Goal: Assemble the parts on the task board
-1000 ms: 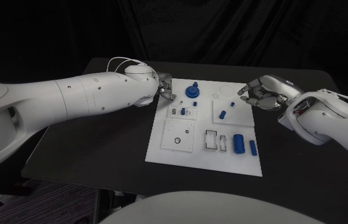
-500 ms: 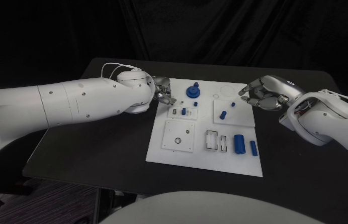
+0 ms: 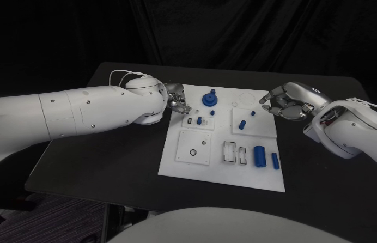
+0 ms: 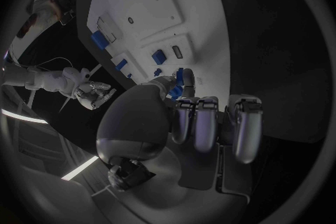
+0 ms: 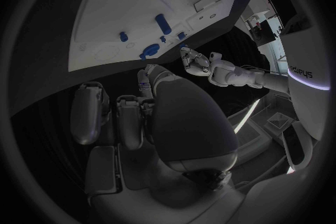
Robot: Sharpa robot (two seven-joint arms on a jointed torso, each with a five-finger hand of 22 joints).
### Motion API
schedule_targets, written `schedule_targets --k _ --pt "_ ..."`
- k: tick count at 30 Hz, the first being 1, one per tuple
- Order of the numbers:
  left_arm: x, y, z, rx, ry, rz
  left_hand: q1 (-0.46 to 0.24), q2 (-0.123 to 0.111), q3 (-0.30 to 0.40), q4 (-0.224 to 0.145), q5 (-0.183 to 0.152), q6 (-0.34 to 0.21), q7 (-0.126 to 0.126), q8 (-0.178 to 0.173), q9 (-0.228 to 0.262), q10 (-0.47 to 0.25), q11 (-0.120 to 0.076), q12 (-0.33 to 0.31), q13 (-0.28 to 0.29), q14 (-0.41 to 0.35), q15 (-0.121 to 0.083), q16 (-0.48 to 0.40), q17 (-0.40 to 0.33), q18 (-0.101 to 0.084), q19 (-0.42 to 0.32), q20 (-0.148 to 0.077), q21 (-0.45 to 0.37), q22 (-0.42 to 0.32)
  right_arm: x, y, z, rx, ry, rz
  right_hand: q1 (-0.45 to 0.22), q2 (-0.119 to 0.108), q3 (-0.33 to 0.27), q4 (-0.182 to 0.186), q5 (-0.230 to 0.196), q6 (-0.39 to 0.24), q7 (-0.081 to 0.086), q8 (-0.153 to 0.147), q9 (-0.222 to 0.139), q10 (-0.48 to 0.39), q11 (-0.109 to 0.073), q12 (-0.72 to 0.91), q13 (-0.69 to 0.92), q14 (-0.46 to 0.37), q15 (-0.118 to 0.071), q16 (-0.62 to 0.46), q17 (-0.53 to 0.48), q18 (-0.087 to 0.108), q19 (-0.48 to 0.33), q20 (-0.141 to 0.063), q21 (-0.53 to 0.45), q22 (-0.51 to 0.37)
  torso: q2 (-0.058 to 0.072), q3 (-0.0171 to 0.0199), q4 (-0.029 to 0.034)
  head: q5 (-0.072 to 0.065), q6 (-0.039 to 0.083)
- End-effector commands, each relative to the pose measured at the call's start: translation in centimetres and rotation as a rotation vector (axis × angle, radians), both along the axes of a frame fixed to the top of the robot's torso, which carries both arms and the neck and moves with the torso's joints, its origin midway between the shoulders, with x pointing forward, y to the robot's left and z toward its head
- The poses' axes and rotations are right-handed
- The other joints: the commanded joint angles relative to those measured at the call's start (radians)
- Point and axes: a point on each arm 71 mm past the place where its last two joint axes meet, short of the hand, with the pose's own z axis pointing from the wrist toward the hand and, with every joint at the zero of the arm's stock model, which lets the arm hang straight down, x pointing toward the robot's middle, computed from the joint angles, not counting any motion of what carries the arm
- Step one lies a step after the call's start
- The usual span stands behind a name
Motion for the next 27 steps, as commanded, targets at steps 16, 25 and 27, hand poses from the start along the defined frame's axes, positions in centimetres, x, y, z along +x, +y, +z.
schedule_targets --k 16,25,27 --pt "-0.7 -0.7 -1.4 -0.045 0.012 -0.020 -0.005 -0.002 0.011 0.002 -0.006 0.002 0.000 -0.006 -0.003 0.104 -0.007 0.004 0.263 0.104 -0.005 0.007 0.263 -0.006 0.105 -0.004 0.003 0.263 -0.1 -0.1 -0.1 -0.004 0.009 -0.010 0.005 -0.002 0.005 -0.001 0.004 0.007 0.002 -0.005 -0.001 0.077 0.006 -0.003 0.233 0.084 0.007 -0.006 0.186 0.012 -0.008 0.000 -0.006 0.160 0.001 0.0005 -0.0009 0.000 0.000" --pt "-1.0 -0.6 -1.7 -0.046 0.022 -0.024 -0.005 -0.001 0.013 0.002 -0.005 0.002 0.000 -0.007 -0.003 0.104 -0.007 0.004 0.263 0.104 -0.004 0.007 0.263 -0.006 0.105 -0.004 0.003 0.263 -0.1 -0.1 -0.1 -0.004 0.009 -0.010 0.005 -0.002 0.005 -0.001 0.004 0.007 0.002 -0.005 -0.001 0.077 0.006 -0.003 0.233 0.084 0.007 -0.006 0.186 0.012 -0.008 0.000 -0.006 0.160 0.000 0.0002 -0.0005 0.001 0.000" --pt "-1.1 -0.7 -1.7 -0.045 0.025 -0.025 -0.005 -0.001 0.013 0.002 -0.005 0.002 0.000 -0.007 -0.003 0.104 -0.007 0.004 0.263 0.104 -0.004 0.007 0.263 -0.006 0.105 -0.004 0.003 0.263 -0.1 -0.1 -0.1 -0.004 0.009 -0.010 0.005 -0.002 0.005 -0.001 0.004 0.007 0.002 -0.005 -0.001 0.077 0.006 -0.003 0.233 0.084 0.007 -0.006 0.186 0.012 -0.008 0.000 -0.006 0.160 0.000 0.0002 -0.0009 0.001 0.000"
